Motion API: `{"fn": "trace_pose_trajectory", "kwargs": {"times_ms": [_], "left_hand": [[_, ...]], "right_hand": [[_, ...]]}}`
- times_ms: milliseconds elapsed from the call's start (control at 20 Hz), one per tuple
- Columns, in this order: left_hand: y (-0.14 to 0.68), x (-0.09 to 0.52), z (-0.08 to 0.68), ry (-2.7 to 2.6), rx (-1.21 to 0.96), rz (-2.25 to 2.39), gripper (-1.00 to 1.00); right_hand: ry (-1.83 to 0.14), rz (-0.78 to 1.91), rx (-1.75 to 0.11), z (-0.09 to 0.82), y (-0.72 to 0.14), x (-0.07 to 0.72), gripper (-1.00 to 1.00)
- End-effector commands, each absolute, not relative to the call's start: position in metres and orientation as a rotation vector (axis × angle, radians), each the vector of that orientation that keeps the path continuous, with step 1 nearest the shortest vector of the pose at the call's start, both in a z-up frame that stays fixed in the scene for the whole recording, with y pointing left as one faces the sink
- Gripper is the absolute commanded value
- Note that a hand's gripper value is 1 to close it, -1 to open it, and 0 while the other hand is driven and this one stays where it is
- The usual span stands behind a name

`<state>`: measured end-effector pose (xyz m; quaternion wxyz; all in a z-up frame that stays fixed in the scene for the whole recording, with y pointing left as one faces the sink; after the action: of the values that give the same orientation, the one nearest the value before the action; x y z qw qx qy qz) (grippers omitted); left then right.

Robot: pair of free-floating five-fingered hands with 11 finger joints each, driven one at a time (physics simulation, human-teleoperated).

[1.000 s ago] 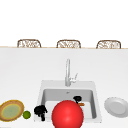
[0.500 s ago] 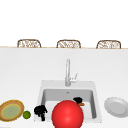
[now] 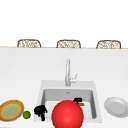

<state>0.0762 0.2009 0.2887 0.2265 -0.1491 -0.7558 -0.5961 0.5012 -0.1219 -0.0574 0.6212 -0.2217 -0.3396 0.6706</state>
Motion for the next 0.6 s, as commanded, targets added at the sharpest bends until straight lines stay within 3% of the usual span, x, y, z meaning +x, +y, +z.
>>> {"fn": "trace_pose_trajectory", "kwargs": {"times_ms": [0, 550], "left_hand": [[0.201, 0.076, 0.289, -2.083, -0.411, -1.643, 0.0], [0.201, 0.076, 0.289, -2.083, -0.411, -1.643, 0.0]], "right_hand": [[-0.692, 1.565, -0.454, -0.062, -0.115, 0.52, -1.0], [-0.665, 1.569, -0.423, -0.099, -0.114, 0.542, -1.0]]}}
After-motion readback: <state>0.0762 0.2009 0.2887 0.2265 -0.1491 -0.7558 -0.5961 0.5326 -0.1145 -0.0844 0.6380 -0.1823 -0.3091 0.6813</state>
